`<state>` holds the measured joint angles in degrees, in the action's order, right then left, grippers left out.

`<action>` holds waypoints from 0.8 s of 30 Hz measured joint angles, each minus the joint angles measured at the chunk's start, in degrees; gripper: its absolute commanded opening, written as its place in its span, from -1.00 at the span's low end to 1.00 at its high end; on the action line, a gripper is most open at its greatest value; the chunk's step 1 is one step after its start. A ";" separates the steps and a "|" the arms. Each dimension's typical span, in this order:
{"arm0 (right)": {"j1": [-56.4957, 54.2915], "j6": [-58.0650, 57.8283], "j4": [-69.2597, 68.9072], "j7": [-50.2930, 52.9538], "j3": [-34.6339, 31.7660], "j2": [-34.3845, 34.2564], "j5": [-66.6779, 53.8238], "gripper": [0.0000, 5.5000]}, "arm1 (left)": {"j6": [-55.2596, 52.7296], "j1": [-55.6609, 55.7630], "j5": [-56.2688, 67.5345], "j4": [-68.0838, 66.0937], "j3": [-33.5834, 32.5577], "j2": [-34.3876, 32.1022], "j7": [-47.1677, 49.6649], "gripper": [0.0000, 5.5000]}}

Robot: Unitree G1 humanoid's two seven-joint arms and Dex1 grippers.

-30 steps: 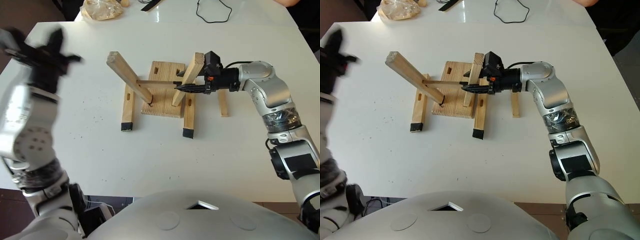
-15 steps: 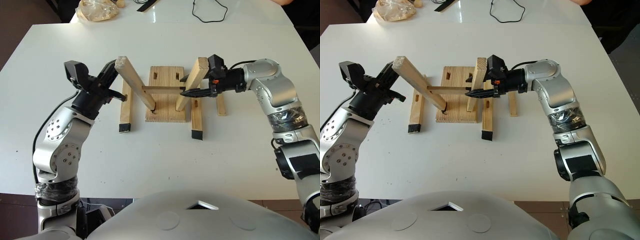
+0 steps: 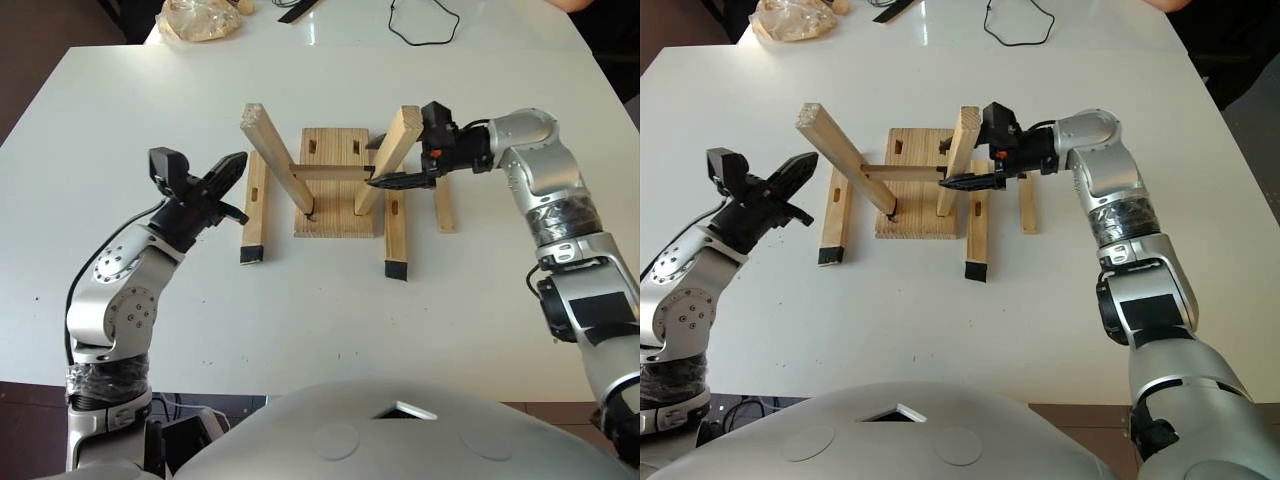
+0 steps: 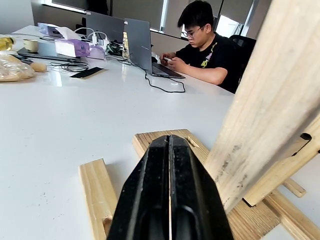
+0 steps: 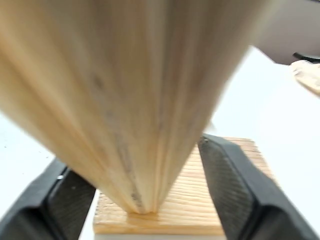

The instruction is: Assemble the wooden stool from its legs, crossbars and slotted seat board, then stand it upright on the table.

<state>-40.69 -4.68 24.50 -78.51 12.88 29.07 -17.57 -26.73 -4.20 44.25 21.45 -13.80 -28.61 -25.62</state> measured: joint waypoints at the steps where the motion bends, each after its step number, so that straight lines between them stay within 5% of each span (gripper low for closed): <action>1: 1.28 -0.49 -2.71 0.49 -1.29 1.34 -0.22 0.29 | -0.03 -0.01 -0.38 -0.06 -0.05 0.22 0.33 -1.00; 6: 16.99 -7.23 -22.64 4.68 -10.79 11.83 -2.70 0.29 | -0.69 -1.14 -3.72 0.95 -2.42 5.44 12.11 -1.00; 9: 27.42 -13.65 -35.42 15.02 -14.80 11.05 -2.69 0.29 | -3.99 -2.66 -8.66 3.93 0.12 9.89 22.06 -1.00; 14: 32.63 -21.63 -43.22 38.89 -13.62 0.77 8.12 0.01 | -4.73 -3.94 -12.51 9.41 4.85 14.29 27.12 -1.00; 21: 38.92 -29.26 -55.62 75.33 -3.26 -26.68 25.27 -0.43 | -0.40 -5.55 -24.92 18.33 15.19 18.13 31.56 -1.00; 24: 38.42 -29.69 -60.58 79.67 2.17 -30.29 29.48 -0.60 | 0.07 -5.36 -28.39 22.79 20.76 19.45 32.14 -1.00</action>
<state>-2.27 -34.37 -36.08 1.16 15.05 -1.22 11.90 -26.66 -9.56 15.87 44.24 6.96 -9.17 6.52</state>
